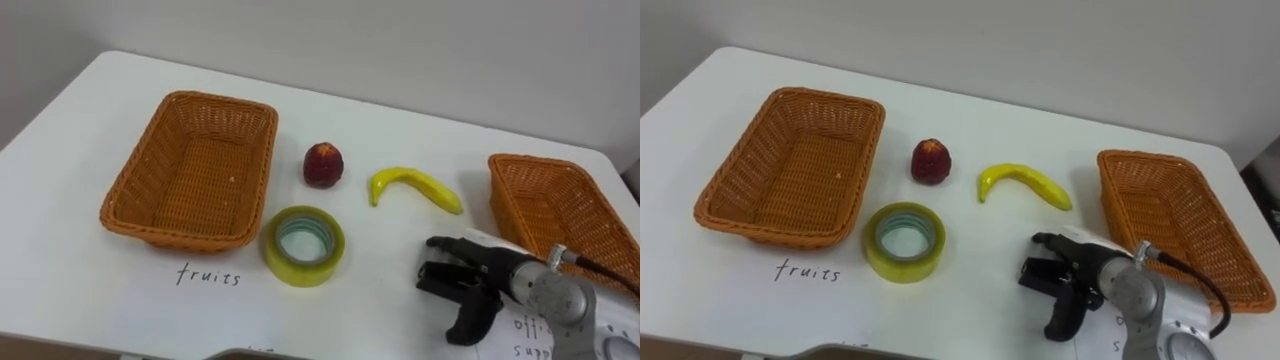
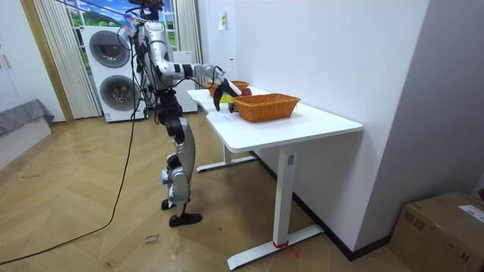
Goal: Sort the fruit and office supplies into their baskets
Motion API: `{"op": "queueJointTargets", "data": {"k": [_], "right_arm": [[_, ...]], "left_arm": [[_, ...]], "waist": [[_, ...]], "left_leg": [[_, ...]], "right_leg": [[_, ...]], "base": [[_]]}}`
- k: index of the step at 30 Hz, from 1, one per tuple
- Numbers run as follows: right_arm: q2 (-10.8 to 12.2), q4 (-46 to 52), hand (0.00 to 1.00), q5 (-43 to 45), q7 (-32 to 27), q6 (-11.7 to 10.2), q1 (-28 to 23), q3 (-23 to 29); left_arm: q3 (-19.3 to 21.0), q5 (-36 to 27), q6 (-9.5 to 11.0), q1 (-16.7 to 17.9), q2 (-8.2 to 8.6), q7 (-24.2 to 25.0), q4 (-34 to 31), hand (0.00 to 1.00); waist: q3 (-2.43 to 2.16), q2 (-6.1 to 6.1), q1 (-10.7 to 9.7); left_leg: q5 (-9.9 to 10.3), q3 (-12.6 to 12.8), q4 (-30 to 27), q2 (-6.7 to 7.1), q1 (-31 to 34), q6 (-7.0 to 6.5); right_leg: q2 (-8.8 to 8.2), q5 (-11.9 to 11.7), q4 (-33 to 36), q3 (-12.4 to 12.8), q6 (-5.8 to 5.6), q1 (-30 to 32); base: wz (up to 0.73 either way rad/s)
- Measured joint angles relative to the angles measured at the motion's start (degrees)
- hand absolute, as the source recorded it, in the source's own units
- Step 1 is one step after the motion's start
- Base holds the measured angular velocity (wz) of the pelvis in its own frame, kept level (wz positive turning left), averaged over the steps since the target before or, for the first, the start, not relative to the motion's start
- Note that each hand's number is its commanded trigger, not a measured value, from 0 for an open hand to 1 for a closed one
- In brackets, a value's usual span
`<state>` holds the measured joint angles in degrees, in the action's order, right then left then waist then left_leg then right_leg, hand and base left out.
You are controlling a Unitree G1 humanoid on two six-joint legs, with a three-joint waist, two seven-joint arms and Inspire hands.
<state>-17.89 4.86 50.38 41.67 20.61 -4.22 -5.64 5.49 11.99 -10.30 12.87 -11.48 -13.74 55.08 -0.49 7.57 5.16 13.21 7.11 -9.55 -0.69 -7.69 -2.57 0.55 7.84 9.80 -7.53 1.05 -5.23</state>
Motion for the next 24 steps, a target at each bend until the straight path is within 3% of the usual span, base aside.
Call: {"op": "queueJointTargets", "data": {"k": [9, 24], "right_arm": [[0.04, -4.26, 1.0, 3.67, -5.53, 0.49, 2.22, -0.14], [0.06, -3.99, 1.0, 1.94, -5.3, 1.62, 2.04, 0.12]], "left_arm": [[-0.14, -0.02, -0.16, 0.13, 0.09, -1.6, -0.62, 0.0], [-0.17, 0.01, -0.17, 0.14, 0.1, -2.03, -1.19, 0.0]], "waist": [[-0.08, -0.21, 0.11], [-0.09, -0.43, 0.0]], "left_leg": [[-0.14, -1.19, 0.06, 0.35, 0.0, -0.25], [-0.18, -1.2, 0.04, 0.39, 0.0, -0.18]], "right_leg": [[-0.26, -0.14, -0.15, -0.57, -0.23, -0.34], [-0.26, -0.14, -0.12, -0.42, -0.24, -0.32]], "base": [[0.06], [0.0]]}}
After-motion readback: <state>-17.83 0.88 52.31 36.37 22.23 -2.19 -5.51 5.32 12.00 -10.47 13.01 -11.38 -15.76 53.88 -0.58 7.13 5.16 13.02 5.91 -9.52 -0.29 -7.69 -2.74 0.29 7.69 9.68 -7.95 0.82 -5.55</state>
